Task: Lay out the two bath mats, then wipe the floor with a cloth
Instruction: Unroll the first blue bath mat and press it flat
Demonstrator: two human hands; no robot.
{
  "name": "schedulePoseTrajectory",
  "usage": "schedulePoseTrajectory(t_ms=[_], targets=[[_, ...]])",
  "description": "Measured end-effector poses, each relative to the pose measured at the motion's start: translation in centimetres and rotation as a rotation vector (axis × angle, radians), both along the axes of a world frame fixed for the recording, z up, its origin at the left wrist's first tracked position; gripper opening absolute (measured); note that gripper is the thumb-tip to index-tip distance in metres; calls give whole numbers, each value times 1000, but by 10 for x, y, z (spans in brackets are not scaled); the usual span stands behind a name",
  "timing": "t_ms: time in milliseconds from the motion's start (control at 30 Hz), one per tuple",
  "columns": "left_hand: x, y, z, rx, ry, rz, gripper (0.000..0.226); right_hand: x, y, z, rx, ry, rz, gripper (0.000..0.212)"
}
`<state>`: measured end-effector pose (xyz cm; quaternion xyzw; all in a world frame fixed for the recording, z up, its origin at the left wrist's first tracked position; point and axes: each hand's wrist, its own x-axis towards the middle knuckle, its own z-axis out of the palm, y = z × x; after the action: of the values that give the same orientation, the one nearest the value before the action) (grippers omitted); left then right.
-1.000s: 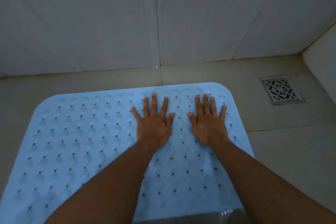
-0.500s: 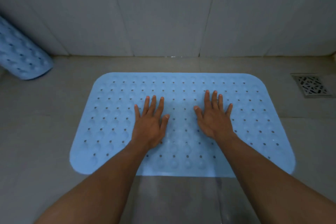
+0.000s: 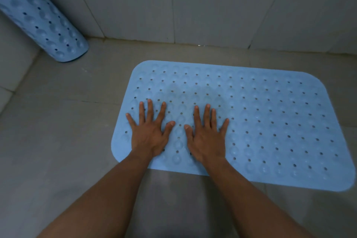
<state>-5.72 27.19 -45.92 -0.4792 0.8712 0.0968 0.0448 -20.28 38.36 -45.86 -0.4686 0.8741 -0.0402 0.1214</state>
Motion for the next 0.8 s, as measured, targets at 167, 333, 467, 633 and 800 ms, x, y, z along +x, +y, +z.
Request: schedulePoseTrajectory(t_ms=[167,333,467,633,800], targets=[[1,-2,-4,-19,11,3,71,2,-1,-3,-30,24,-13,65],[2,-2,-6,-34,11,7,70,1,-2,-3,-36,30,1,65],[1,-2,-4,-25,-40,-5,70,2,-3,-1,4,1,17,65],[-1,-3,4,62,-85,5,72,-13,-6,13,155,-173,92,68],[-15,-3,23,211,-188,47,70,-34,4,35,150,-397,179,71]])
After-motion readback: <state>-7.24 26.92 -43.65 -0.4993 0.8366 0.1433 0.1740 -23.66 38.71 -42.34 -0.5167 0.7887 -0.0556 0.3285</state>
